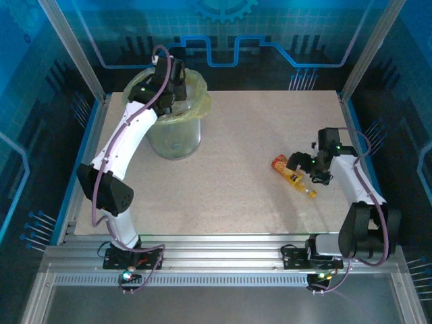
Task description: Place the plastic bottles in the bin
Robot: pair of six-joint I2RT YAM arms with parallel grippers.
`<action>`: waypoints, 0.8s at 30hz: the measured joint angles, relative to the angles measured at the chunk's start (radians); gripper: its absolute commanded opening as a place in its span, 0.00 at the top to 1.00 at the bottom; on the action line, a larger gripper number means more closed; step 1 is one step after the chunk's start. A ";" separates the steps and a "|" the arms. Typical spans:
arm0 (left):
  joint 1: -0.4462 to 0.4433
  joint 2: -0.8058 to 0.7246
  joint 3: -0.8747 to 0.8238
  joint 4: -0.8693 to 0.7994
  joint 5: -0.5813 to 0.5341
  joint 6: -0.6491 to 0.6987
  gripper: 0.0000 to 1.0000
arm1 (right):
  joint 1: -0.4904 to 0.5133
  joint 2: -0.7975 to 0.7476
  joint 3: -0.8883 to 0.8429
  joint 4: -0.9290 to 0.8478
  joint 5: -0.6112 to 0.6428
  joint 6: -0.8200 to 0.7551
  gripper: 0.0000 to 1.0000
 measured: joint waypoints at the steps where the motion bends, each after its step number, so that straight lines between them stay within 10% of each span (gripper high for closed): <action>1: 0.004 0.000 -0.004 0.008 0.007 0.000 0.41 | -0.005 0.018 0.006 0.007 -0.011 -0.010 0.00; 24: 0.017 -0.091 -0.013 0.037 0.073 0.031 0.03 | 0.011 0.213 0.048 0.059 -0.156 -0.106 0.02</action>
